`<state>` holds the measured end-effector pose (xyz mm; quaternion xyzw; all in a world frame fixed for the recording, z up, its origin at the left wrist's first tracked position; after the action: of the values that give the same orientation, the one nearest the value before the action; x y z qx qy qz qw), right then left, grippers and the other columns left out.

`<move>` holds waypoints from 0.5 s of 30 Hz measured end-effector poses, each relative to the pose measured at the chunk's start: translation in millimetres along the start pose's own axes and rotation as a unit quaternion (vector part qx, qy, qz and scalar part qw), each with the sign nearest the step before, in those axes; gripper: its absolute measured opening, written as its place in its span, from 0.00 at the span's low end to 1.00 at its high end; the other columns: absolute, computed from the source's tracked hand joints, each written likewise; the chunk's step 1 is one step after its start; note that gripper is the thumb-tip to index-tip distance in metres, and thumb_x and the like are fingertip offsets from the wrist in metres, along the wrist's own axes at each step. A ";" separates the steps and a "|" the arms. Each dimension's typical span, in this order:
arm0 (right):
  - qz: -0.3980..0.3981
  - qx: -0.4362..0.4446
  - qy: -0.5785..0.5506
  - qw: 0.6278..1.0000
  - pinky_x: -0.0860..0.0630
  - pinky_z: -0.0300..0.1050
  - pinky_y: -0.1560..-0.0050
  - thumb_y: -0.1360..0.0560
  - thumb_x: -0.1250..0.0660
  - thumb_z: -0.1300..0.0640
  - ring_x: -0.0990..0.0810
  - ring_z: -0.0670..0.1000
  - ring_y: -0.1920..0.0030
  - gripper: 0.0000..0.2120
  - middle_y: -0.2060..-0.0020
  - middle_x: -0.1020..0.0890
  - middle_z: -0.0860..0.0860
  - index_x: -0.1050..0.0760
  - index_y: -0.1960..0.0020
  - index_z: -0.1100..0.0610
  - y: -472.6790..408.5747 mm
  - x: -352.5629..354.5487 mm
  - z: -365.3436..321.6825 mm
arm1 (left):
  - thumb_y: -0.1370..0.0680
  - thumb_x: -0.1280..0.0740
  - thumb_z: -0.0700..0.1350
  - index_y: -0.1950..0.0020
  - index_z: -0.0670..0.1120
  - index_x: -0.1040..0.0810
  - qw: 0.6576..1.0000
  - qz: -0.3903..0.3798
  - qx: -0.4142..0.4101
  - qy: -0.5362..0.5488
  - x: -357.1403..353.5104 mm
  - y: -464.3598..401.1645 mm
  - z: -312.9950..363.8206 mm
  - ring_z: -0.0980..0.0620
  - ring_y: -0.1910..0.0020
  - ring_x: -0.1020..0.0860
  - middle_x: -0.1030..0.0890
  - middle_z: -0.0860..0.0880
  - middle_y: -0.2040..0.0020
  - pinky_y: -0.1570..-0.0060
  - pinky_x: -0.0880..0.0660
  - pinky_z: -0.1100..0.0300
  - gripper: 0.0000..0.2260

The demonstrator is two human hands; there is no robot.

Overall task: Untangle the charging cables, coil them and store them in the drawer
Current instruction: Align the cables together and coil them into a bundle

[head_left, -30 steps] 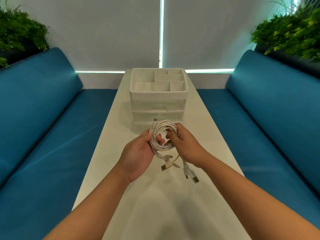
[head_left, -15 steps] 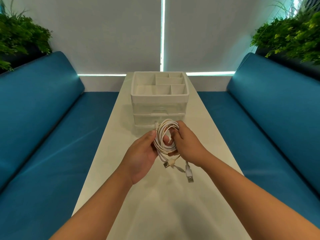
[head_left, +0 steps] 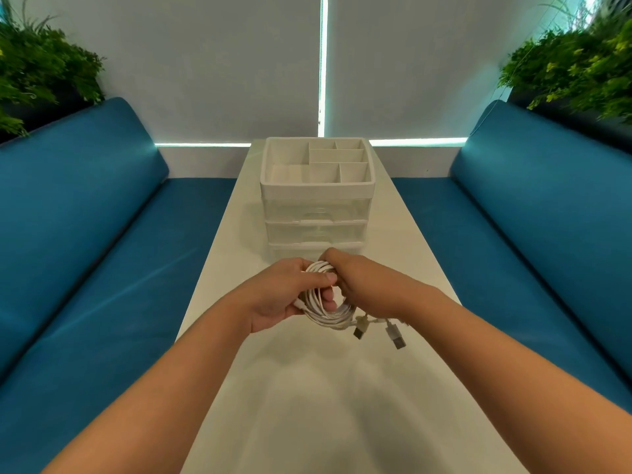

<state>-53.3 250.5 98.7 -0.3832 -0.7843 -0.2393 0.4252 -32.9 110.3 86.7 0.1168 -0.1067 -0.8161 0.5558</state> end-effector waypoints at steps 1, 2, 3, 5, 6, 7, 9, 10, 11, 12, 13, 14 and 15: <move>0.009 -0.008 -0.009 1.000 0.27 0.47 0.57 0.19 0.46 0.56 0.23 0.51 0.58 0.07 0.55 0.21 0.51 0.31 0.44 0.54 -0.7 0.4 1.1 | 0.20 0.34 0.42 0.52 0.43 0.23 1.000 0.005 -0.001 -0.005 0.9 -1.5 -2.4 0.51 0.65 0.20 0.21 0.47 0.65 0.53 0.24 0.57 0.03; 0.028 -0.022 -0.018 0.999 0.25 0.48 0.55 0.19 0.45 0.54 0.23 0.52 0.57 0.09 0.52 0.21 0.52 0.32 0.40 0.54 -1.0 1.3 3.4 | 0.19 0.35 0.42 0.53 0.43 0.24 1.000 0.011 -0.007 -0.001 1.6 -3.3 -4.7 0.52 0.67 0.22 0.24 0.48 0.67 0.51 0.26 0.55 0.04; 0.056 -0.041 -0.025 0.997 0.24 0.48 0.54 0.19 0.42 0.50 0.22 0.52 0.55 0.13 0.50 0.21 0.52 0.33 0.38 0.54 -0.9 3.2 6.0 | 0.19 0.36 0.42 0.54 0.42 0.24 1.000 0.019 -0.015 0.014 2.3 -4.9 -8.0 0.52 0.68 0.24 0.27 0.48 0.67 0.51 0.27 0.54 0.06; 0.104 -0.080 -0.020 0.991 0.25 0.47 0.55 0.23 0.35 0.44 0.22 0.52 0.56 0.19 0.52 0.21 0.51 0.31 0.40 0.55 0.8 6.3 13.1 | 0.19 0.36 0.44 0.53 0.41 0.24 0.996 0.048 -0.021 0.071 3.4 -7.6 -16.5 0.53 0.71 0.30 0.32 0.48 0.69 0.53 0.27 0.55 0.08; 0.109 -0.093 -0.014 0.990 0.25 0.48 0.56 0.25 0.34 0.42 0.22 0.52 0.58 0.18 0.55 0.20 0.51 0.29 0.44 0.55 1.4 5.4 16.0 | 0.19 0.36 0.46 0.52 0.41 0.23 0.992 0.066 -0.015 0.102 3.4 -8.1 -20.5 0.53 0.72 0.32 0.34 0.49 0.70 0.55 0.26 0.56 0.09; 0.103 -0.100 -0.015 0.989 0.25 0.49 0.57 0.26 0.33 0.41 0.22 0.52 0.61 0.18 0.59 0.19 0.51 0.27 0.48 0.56 1.5 2.2 18.5 | 0.20 0.35 0.50 0.52 0.41 0.22 0.989 0.084 -0.006 0.125 2.2 -8.3 -23.5 0.53 0.73 0.34 0.36 0.50 0.71 0.56 0.26 0.56 0.12; 0.086 -0.107 -0.041 0.990 0.25 0.50 0.59 0.25 0.34 0.41 0.22 0.52 0.63 0.17 0.62 0.19 0.51 0.27 0.54 0.56 1.1 -6.3 21.0 | 0.23 0.34 0.59 0.55 0.44 0.22 0.983 0.125 0.015 0.134 -0.8 -9.1 -29.4 0.53 0.74 0.37 0.39 0.51 0.73 0.55 0.27 0.55 0.17; 0.083 -0.108 -0.049 0.989 0.25 0.49 0.60 0.25 0.34 0.41 0.23 0.51 0.64 0.18 0.63 0.20 0.51 0.27 0.54 0.56 0.8 -9.4 20.8 | 0.24 0.34 0.61 0.56 0.44 0.22 0.980 0.152 0.021 0.127 -1.6 -9.3 -31.1 0.53 0.75 0.39 0.40 0.51 0.74 0.54 0.28 0.54 0.19; 0.084 -0.106 -0.047 0.990 0.27 0.48 0.61 0.25 0.35 0.40 0.24 0.50 0.65 0.18 0.63 0.20 0.51 0.27 0.54 0.56 0.5 -11.0 19.7 | 0.24 0.34 0.62 0.57 0.44 0.22 0.977 0.176 0.024 0.117 -2.0 -9.3 -32.0 0.53 0.76 0.39 0.40 0.52 0.75 0.54 0.28 0.55 0.20; 0.086 -0.103 -0.040 0.990 0.28 0.48 0.61 0.25 0.36 0.40 0.24 0.50 0.64 0.18 0.63 0.20 0.50 0.27 0.55 0.56 0.2 -11.3 18.8 | 0.24 0.35 0.62 0.57 0.43 0.22 0.975 0.195 0.024 0.109 -2.1 -9.0 -32.4 0.53 0.77 0.40 0.41 0.52 0.76 0.55 0.28 0.55 0.21; 0.090 -0.097 -0.030 0.991 0.28 0.48 0.62 0.25 0.37 0.39 0.24 0.51 0.64 0.18 0.64 0.20 0.50 0.28 0.56 0.55 0.4 -10.5 17.4 | 0.23 0.35 0.61 0.57 0.43 0.22 0.973 0.206 0.021 0.103 -1.5 -9.1 -32.5 0.53 0.77 0.40 0.40 0.53 0.76 0.57 0.27 0.55 0.21; 0.095 -0.093 -0.023 0.991 0.28 0.49 0.62 0.24 0.37 0.39 0.24 0.52 0.64 0.18 0.65 0.21 0.50 0.30 0.58 0.54 0.6 -9.4 16.4 | 0.23 0.35 0.60 0.58 0.42 0.23 0.972 0.210 0.018 0.102 -0.6 -9.0 -31.8 0.54 0.78 0.40 0.40 0.53 0.77 0.58 0.27 0.55 0.21; 0.104 -0.089 -0.021 0.990 0.28 0.49 0.62 0.24 0.38 0.39 0.25 0.53 0.64 0.18 0.66 0.21 0.50 0.31 0.59 0.54 0.9 -7.9 15.2 | 0.22 0.35 0.59 0.59 0.42 0.24 0.972 0.210 0.015 0.105 0.3 -9.1 -31.0 0.54 0.79 0.40 0.40 0.53 0.78 0.58 0.27 0.55 0.20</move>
<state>-57.1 258.5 84.0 -0.5037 -0.7244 -0.2550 0.3956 -31.5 112.0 54.5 0.1854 -0.0824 -0.6629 0.7207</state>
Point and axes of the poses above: each hand's wrist, its own y-axis away from the middle knuckle, its own x-axis out of the back of the hand, z = x × y, the point moved 3 cm from there along -y, towards the middle knuckle
